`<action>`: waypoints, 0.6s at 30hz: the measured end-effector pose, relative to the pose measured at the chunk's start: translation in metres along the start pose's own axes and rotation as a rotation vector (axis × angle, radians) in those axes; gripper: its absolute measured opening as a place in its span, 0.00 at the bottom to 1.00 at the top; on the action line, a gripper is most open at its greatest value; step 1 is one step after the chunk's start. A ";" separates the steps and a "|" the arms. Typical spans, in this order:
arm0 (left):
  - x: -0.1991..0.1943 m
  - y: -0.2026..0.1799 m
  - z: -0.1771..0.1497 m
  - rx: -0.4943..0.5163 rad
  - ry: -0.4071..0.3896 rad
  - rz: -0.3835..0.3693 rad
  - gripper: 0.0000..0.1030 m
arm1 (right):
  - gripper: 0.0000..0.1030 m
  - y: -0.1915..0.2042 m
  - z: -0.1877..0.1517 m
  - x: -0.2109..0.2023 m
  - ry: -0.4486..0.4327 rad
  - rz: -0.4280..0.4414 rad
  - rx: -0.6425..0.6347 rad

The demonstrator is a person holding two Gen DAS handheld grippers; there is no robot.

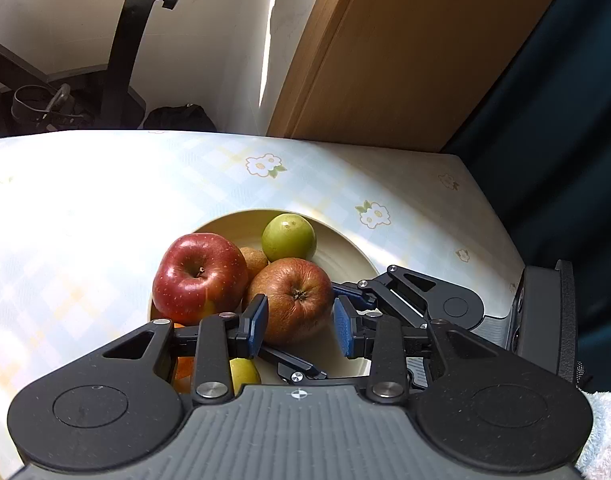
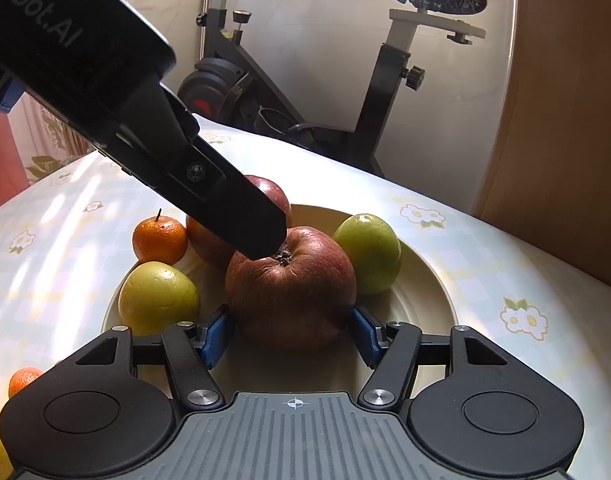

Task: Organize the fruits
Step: 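Open both tools and release the large apple beside the other fruit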

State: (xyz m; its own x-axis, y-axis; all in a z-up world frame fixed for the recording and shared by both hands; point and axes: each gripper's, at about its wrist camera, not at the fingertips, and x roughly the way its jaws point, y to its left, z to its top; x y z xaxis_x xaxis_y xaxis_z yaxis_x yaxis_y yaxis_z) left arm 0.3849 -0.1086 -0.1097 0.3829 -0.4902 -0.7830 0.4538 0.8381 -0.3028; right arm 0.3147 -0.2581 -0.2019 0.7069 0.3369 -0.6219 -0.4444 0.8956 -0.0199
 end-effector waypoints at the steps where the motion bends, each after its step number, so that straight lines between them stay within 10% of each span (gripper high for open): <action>1: -0.003 0.000 0.000 -0.001 -0.009 0.000 0.36 | 0.57 0.000 0.000 0.000 -0.002 -0.002 0.002; 18: -0.044 0.007 -0.011 -0.041 -0.095 0.071 0.37 | 0.58 0.001 0.006 -0.013 0.013 -0.031 0.047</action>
State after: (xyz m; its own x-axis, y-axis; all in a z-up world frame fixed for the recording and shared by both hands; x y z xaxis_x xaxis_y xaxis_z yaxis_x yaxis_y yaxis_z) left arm 0.3626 -0.0783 -0.0839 0.4887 -0.4479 -0.7487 0.3901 0.8798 -0.2716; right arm 0.3084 -0.2596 -0.1890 0.7126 0.3049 -0.6319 -0.3956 0.9184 -0.0029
